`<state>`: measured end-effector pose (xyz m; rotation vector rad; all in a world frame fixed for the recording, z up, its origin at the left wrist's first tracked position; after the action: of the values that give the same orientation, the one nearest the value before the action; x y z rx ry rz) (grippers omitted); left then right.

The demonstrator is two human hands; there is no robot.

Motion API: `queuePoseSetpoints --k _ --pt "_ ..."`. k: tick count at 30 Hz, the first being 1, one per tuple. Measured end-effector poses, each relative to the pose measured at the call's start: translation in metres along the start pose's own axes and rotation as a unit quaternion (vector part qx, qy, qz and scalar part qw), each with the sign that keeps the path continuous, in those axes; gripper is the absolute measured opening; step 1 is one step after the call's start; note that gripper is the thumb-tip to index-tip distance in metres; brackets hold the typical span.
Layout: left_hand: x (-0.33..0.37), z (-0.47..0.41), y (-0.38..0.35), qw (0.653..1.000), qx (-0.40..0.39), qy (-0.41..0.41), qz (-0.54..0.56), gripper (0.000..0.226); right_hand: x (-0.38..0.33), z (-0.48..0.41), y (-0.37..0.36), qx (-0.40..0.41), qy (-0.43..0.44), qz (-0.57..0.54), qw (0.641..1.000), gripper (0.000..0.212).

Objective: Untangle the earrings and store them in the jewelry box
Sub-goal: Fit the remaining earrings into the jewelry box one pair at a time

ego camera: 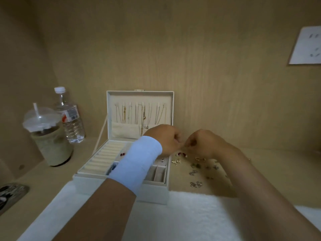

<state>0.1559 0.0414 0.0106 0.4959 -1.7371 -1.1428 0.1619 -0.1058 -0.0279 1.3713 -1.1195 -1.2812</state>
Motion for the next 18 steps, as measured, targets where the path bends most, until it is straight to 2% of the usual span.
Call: queuePoseSetpoints --k 4,10,11,13,16,17,18 --pt "0.0 -0.014 -0.014 0.999 -0.012 0.012 -0.041 0.023 0.0 -0.004 -0.019 0.014 0.001 0.027 1.0 0.03" --pt "-0.008 -0.015 -0.022 1.0 0.008 0.007 -0.023 0.022 -0.002 -0.009 -0.024 0.034 0.002 0.037 0.999 0.017" --pt "-0.009 -0.014 -0.022 1.0 0.014 0.006 -0.018 0.023 0.001 -0.011 -0.024 0.038 -0.006 0.014 0.999 0.015" --pt "-0.01 -0.013 -0.021 1.0 0.029 0.002 -0.01 0.025 0.008 -0.015 -0.019 0.049 -0.007 -0.099 0.994 0.013" --pt "-0.011 -0.01 -0.014 0.997 0.069 -0.013 0.032 0.023 0.009 -0.011 -0.004 0.064 0.007 -0.308 0.949 0.01" --pt "-0.011 -0.01 -0.01 0.995 0.083 -0.021 0.053 0.021 0.007 -0.008 -0.001 0.057 0.004 -0.358 0.932 0.005" --pt "-0.013 -0.01 -0.006 0.993 0.096 -0.026 0.069 0.019 0.006 -0.004 0.001 0.045 -0.004 -0.399 0.916 0.008"
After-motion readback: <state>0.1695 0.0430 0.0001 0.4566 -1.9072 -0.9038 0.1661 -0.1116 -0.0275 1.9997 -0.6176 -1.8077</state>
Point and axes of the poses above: each hand's wrist, its own z-axis away from the middle knuckle, its own y-axis out of the back of the hand, x = y × z, the point moved 6 cm from there along -z, towards the middle knuckle, and after that the axes turned 12 degrees about z, right-handed, at the moved point
